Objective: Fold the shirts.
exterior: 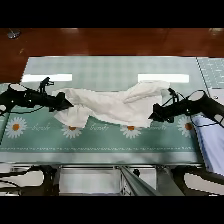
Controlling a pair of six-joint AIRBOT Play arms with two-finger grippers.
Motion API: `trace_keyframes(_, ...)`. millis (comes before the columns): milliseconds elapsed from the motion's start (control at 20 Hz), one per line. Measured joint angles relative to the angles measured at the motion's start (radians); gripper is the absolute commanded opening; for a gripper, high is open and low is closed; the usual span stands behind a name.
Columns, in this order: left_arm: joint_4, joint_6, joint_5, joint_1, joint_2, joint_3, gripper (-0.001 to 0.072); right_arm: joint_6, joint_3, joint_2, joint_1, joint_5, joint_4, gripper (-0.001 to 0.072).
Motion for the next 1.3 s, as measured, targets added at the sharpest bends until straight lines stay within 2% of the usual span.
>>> trace_keyframes(100,-0.041,0.000,-0.003,0.006,0.032,0.035,0.0037,-0.006,0.093,-0.007,0.011,0.039,0.006,0.0025)
trace_keyframes(250,-0.138,0.000,-0.002,0.026,0.120,0.156,0.0036,0.015,0.345,0.019,0.015,0.119,-0.040,0.0025)
trace_keyframes(450,-0.209,0.000,0.013,0.051,0.252,0.443,0.0036,0.072,0.779,0.092,0.017,0.171,-0.143,0.0024)
trace_keyframes(650,-0.192,-0.012,0.016,0.061,0.360,0.765,0.0036,0.093,1.117,0.201,0.019,0.211,-0.227,0.0024)
trace_keyframes(900,0.008,-0.091,0.022,0.064,0.502,1.047,0.0036,0.084,1.256,0.417,0.019,0.237,-0.315,0.0024)
trace_keyframes(1150,0.194,-0.121,0.024,0.058,0.679,1.122,0.0036,0.076,1.284,0.606,0.019,0.250,-0.384,0.0025)
trace_keyframes(1300,0.257,-0.128,0.024,-0.008,0.752,1.133,0.0036,0.076,1.288,0.670,0.019,0.285,-0.406,0.0025)
